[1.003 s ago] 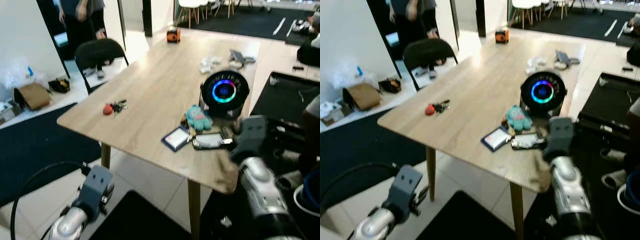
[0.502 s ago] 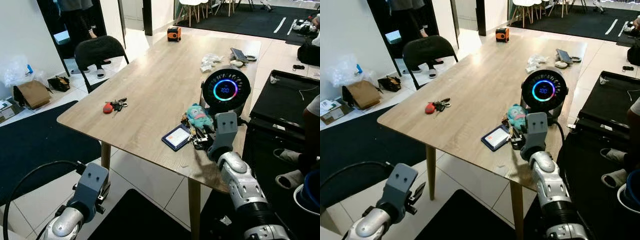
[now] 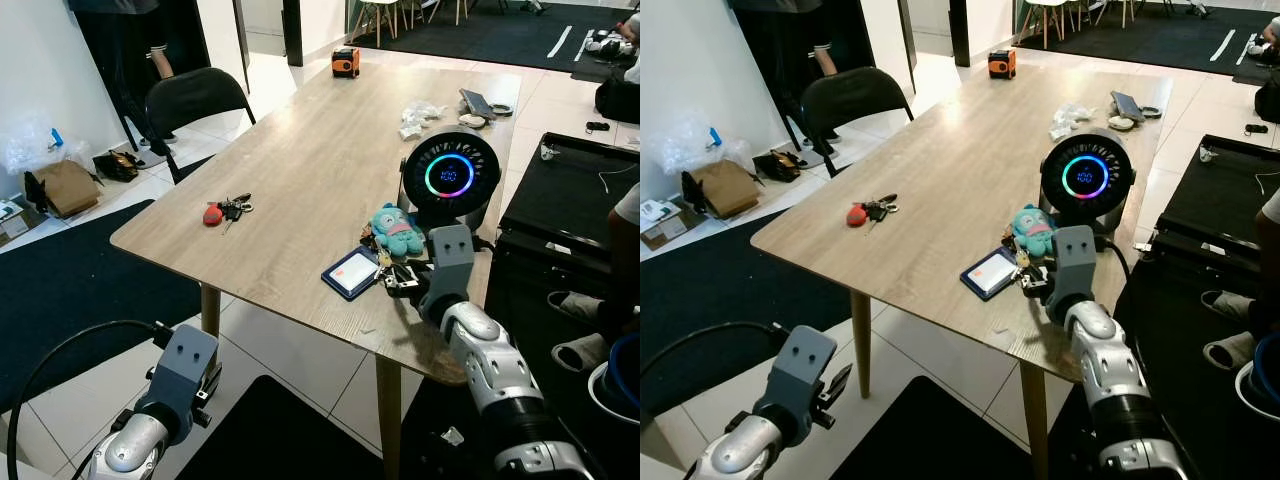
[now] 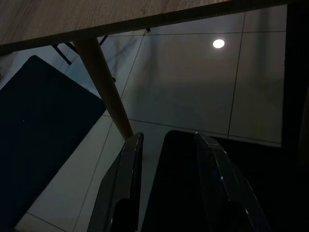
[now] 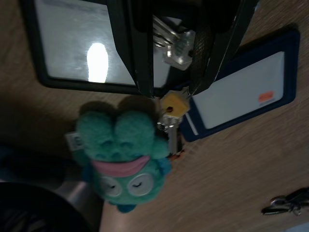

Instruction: Hang keys on a hook

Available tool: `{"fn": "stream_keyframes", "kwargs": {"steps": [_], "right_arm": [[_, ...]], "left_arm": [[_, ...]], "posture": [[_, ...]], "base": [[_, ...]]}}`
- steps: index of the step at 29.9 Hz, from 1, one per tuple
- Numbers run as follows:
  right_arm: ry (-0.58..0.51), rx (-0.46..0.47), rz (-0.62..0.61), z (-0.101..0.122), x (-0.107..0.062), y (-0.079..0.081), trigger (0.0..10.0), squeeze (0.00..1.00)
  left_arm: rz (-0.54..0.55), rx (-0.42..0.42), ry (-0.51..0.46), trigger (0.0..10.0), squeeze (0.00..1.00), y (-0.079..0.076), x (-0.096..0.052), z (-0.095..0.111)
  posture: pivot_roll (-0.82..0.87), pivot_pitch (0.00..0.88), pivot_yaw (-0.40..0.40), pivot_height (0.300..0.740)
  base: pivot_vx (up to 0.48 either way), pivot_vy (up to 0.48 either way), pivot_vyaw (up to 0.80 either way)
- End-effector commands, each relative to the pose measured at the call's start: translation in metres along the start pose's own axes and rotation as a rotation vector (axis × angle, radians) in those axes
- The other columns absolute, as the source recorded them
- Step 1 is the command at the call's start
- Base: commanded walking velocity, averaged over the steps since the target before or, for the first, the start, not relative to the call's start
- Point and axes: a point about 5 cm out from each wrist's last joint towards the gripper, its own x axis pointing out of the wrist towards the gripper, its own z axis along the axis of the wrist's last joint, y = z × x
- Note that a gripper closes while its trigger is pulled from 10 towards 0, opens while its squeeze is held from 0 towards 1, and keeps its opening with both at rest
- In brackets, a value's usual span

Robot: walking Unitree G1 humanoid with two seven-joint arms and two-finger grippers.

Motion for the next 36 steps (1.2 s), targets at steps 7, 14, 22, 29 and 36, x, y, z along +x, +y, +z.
{"fn": "stream_keyframes", "kwargs": {"steps": [7,14,22,29,36], "right_arm": [[0.013,-0.021,0.087,0.005,0.007,0.017,10.0,0.00],[0.024,-0.026,0.122,0.002,0.004,0.025,10.0,0.00],[0.063,-0.030,0.122,0.001,-0.009,0.023,10.0,0.00],[0.115,-0.066,0.050,-0.008,-0.014,0.006,10.0,0.00],[0.134,-0.081,0.036,-0.009,-0.005,0.003,10.0,0.00]], "left_arm": [[0.005,0.000,0.031,10.0,0.00,-0.001,-0.003,-0.006],[0.009,-0.002,0.030,10.0,0.00,-0.001,-0.002,-0.005],[0.007,-0.005,0.028,10.0,0.00,-0.003,-0.002,-0.005],[-0.005,-0.008,0.025,10.0,0.00,-0.006,0.001,-0.004],[-0.004,-0.005,0.024,10.0,0.00,-0.005,0.003,-0.003]], "posture": [[0.16,0.210,0.087,0.740],[0.16,0.208,0.084,0.740],[0.15,0.210,0.087,0.740],[0.14,0.212,0.095,0.740],[0.14,0.215,0.096,0.740]], "base": [[0.000,0.000,0.00],[0.000,0.000,0.00],[0.000,0.000,0.00],[0.000,0.000,0.00],[0.000,0.000,0.00]]}}
